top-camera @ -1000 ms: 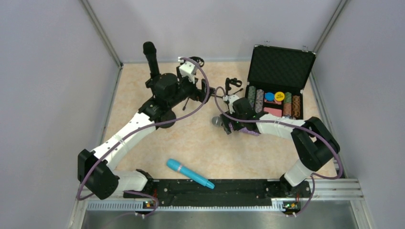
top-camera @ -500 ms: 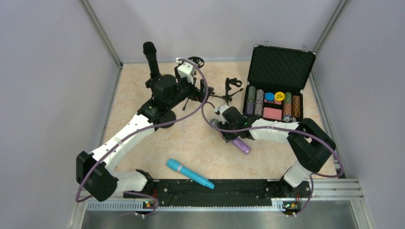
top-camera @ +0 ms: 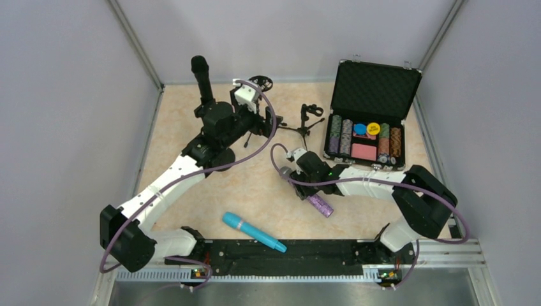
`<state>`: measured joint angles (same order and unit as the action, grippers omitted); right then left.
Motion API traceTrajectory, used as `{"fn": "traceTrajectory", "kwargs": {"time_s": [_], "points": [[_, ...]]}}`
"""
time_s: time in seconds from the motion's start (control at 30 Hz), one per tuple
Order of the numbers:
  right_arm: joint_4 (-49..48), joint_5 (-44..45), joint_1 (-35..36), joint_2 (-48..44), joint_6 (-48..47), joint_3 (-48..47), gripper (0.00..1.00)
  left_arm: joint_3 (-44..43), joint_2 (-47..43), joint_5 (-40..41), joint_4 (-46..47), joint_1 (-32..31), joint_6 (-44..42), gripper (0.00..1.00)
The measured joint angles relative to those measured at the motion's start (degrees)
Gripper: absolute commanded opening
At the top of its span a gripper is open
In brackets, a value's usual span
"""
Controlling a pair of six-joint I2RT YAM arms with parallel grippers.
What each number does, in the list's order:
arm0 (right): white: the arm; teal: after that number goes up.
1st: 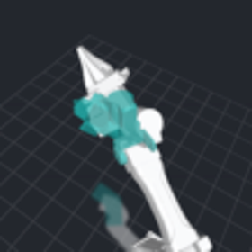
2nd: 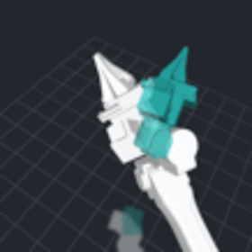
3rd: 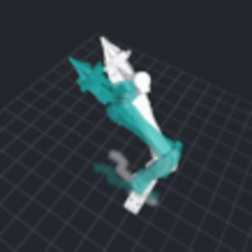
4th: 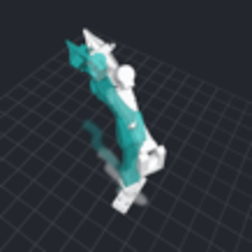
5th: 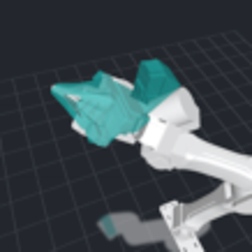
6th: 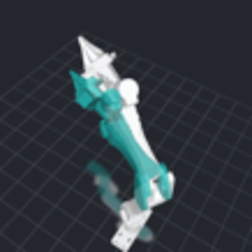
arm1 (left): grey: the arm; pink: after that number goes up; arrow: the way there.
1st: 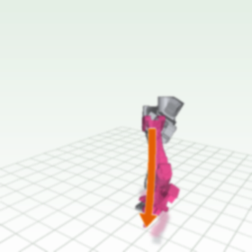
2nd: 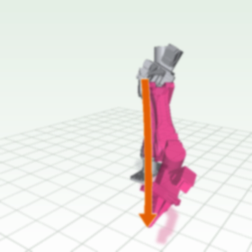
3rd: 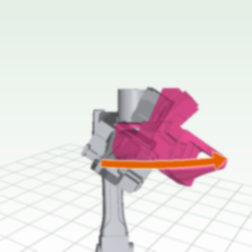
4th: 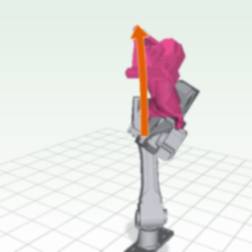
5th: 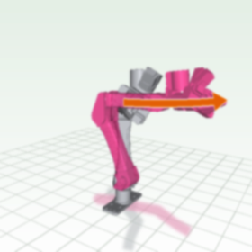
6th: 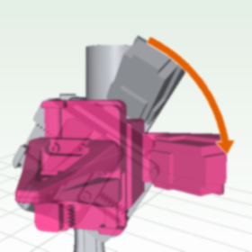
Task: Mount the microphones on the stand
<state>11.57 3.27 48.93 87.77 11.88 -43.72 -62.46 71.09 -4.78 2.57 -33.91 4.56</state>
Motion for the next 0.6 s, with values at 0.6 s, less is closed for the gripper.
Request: {"fn": "traceTrajectory", "kwargs": {"time_s": [0.6], "points": [[-2.64, 3.06, -1.14, -21.4, 3.21, 3.93, 0.99, 1.25, -2.34, 1.36, 0.46, 0.0, -2.03, 0.99]]}}
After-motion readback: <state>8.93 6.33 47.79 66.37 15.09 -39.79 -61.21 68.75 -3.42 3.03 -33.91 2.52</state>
